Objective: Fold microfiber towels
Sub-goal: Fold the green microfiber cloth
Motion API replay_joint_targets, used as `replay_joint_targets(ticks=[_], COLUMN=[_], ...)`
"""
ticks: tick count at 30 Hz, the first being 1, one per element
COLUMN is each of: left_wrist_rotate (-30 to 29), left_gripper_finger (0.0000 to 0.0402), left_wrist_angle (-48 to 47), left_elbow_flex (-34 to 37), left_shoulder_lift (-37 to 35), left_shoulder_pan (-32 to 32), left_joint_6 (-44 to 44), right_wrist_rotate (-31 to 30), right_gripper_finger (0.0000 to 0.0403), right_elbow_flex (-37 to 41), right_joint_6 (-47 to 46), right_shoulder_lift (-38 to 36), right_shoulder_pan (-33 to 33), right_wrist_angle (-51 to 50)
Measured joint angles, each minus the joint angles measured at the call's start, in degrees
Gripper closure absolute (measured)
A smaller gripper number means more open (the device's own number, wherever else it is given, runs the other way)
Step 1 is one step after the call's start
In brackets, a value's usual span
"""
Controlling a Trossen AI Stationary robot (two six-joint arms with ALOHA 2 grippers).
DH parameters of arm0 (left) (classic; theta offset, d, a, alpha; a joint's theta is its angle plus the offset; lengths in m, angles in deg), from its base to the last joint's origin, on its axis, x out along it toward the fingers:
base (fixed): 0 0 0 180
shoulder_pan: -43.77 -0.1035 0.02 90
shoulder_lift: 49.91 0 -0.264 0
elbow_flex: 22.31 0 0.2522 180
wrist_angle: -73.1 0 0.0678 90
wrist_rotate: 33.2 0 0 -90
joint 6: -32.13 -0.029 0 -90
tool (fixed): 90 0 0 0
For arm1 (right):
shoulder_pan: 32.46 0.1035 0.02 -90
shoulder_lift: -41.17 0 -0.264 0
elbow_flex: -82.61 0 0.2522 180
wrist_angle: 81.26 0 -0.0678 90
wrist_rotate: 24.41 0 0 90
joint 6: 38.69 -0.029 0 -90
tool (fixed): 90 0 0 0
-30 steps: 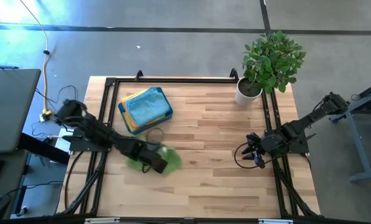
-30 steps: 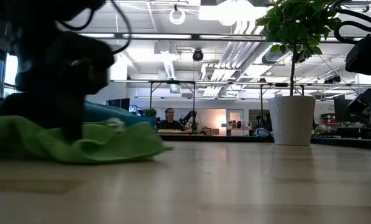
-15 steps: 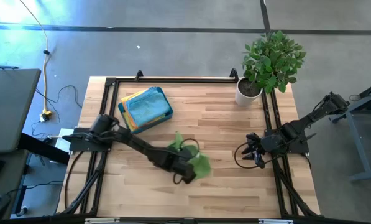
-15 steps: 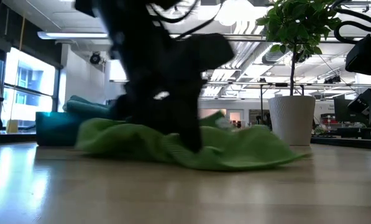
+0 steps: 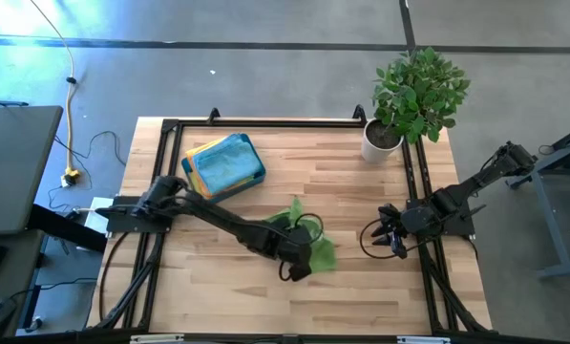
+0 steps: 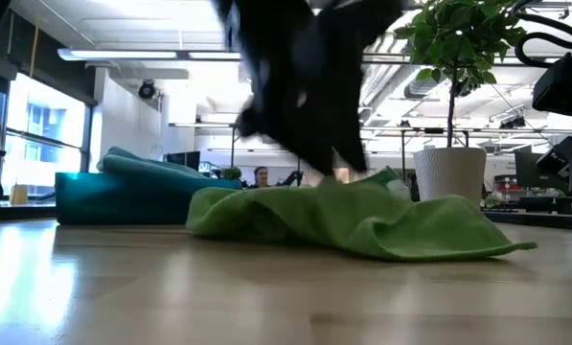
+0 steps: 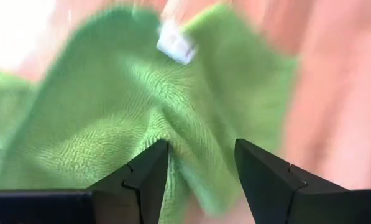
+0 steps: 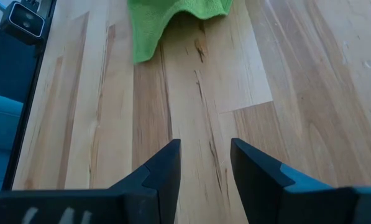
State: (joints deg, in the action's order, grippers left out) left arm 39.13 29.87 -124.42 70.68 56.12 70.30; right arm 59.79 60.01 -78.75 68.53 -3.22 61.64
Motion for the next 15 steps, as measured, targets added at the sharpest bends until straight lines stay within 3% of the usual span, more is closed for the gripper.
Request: replay_joint_targets(ticks=[4,8,11,15], left_wrist_rotate=[-3.6,-9.7,-8.8,-2.3], left_gripper_finger=[0.0225,0.0225,0.0225,0.0225], left_wrist_angle=[-1.8,-2.2,-1.6,-0.3], left_elbow_flex=[-2.6,-2.8,-2.9,-2.8], left_shoulder_lift=[-3.1,-3.4,-2.9,-2.4], left_shoulder_pan=[0.1,-1.9,-4.1,-7.4], left_joint_6=[-5.3,-20.5,-29.7,-38.1], right_wrist_rotate=[0.0,0.0,0.0,0.0], right_gripper_finger=[0.0269,0.0269,0.0269,0.0269], right_elbow_flex=[0.0,0.0,0.0,0.0], right_joint_6=[0.0,0.0,0.0,0.0], right_shoulder_lift=[0.0,0.0,0.0,0.0], right_shoulder_pan=[0.0,0.0,0.0,0.0], right_wrist_angle=[0.0,0.0,0.0,0.0])
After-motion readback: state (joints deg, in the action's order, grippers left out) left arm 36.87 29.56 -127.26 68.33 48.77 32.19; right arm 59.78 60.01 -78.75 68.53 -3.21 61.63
